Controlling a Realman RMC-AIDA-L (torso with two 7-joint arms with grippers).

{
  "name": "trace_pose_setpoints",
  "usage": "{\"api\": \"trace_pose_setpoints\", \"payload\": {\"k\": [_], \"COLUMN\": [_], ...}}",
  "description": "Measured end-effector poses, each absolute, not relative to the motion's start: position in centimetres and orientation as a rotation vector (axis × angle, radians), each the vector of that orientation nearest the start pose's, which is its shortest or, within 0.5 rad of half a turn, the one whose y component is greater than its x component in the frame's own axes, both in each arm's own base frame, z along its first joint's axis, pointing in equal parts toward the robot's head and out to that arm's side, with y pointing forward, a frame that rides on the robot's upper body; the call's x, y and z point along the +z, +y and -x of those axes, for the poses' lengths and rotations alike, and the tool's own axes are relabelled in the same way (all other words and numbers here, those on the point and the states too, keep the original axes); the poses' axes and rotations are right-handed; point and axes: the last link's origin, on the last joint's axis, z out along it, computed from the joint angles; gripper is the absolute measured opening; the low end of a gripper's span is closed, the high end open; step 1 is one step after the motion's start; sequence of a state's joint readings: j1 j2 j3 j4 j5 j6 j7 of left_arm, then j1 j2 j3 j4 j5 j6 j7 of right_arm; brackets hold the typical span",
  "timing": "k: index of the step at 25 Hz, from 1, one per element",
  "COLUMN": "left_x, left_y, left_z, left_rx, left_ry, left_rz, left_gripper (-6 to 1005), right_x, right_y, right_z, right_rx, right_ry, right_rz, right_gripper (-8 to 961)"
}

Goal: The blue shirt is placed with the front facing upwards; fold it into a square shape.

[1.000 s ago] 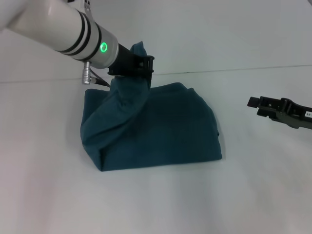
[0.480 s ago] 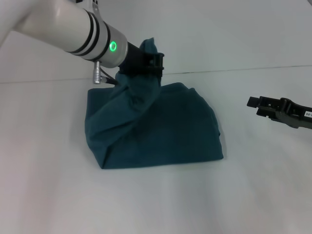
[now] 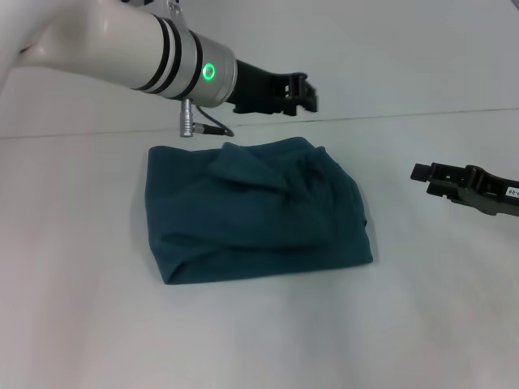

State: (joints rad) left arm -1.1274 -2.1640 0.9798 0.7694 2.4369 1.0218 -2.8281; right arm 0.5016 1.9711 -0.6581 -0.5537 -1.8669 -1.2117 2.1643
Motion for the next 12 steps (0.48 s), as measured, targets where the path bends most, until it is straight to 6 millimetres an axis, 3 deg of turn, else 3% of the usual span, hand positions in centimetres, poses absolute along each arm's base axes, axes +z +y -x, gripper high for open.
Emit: {"api": "trace_pose_setpoints", "payload": {"k": [3, 8, 11, 12], "left_x": [-4.3, -1.7, 0.1, 1.2], "left_y": [46.0, 45.1, 44.8, 44.7], "left_z": [4.4, 4.2, 5.5, 7.1], "left_rx": [-0.470, -0.691, -0.763, -0.778], "left_ry": [-1.385, -1.349, -1.399, -1.473], "left_rz": [2.399, 2.468, 2.442, 2.400], "left_gripper": [230, 425, 550, 592], "right_x": [4.9, 5.1, 5.1, 5.1], "right_y": [36.6, 36.6, 36.6, 36.7], "right_z": [-32.4, -32.6, -32.7, -32.6], "right_rx": [0.865, 0.861, 0.853, 0.834], "right_ry": [1.695, 1.693, 1.692, 1.692], "right_rz": [1.923, 1.914, 1.914, 1.925], "right_gripper": [625, 624, 624, 624]}}
